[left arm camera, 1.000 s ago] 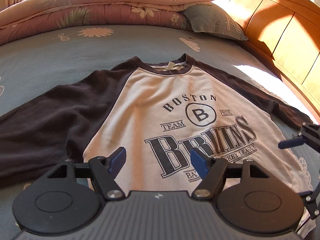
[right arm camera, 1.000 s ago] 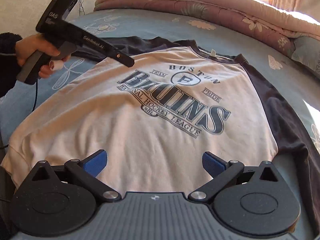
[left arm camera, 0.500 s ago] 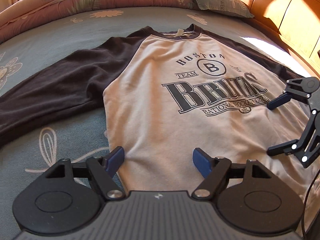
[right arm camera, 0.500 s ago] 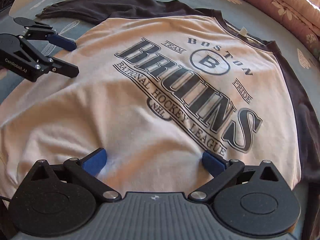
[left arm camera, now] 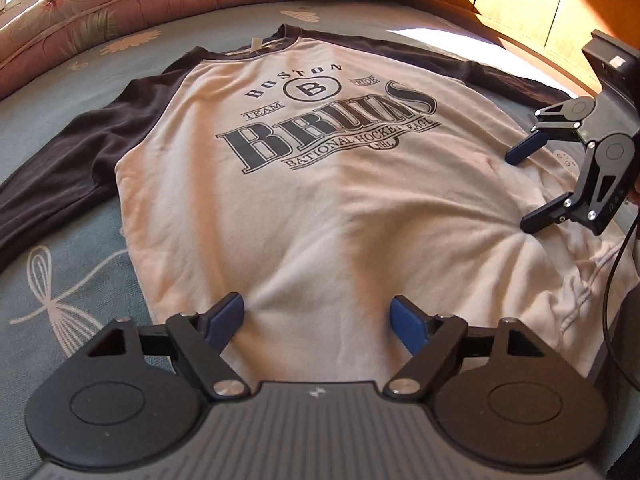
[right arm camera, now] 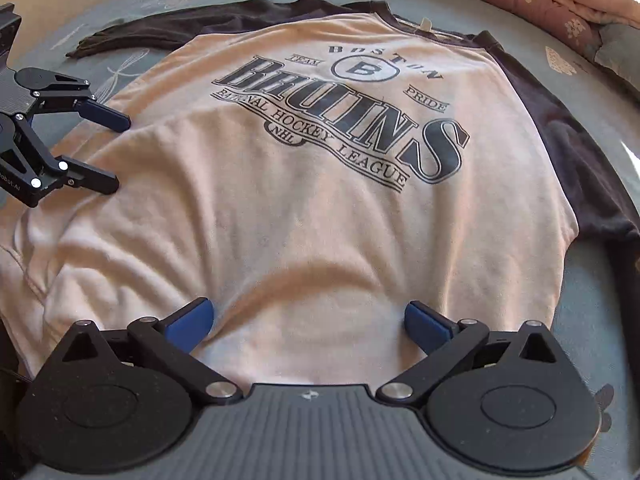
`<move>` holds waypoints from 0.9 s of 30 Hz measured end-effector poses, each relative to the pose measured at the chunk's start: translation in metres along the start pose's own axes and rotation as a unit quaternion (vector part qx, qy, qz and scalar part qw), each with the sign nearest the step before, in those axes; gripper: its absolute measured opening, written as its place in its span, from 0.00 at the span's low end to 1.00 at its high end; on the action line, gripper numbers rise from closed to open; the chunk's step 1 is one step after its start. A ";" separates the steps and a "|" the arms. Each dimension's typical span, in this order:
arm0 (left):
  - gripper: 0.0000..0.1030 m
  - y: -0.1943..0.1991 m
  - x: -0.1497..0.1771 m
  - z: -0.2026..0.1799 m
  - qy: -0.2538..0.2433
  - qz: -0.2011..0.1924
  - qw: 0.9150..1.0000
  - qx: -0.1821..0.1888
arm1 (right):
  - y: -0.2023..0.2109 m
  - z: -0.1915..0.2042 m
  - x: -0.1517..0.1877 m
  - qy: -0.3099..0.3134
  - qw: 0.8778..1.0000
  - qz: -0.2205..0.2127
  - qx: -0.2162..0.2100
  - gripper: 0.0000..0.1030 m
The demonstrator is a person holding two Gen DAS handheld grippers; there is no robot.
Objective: Fold clothes
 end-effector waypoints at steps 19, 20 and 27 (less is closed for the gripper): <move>0.84 0.056 0.046 -0.058 -0.026 0.069 0.997 0.023 | 0.051 0.007 0.052 -0.027 0.998 -0.024 0.044 1.00; 0.85 0.060 0.050 -0.058 -0.031 0.079 0.996 0.019 | 0.057 0.006 0.059 -0.028 0.998 -0.012 0.054 1.00; 0.85 0.070 0.046 -0.080 -0.033 0.077 0.996 0.039 | 0.076 0.037 0.044 -0.031 0.995 -0.056 0.073 1.00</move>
Point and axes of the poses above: each gripper's, at about its wrist camera, not at the fingertips, and y roughly against the way its jaws point, z to its left, x to its underside, the point moved 6 cm from there along -y, roughly the way its jaws point, and after that the axes turned 15 degrees about -z, right-handed, at the moved point
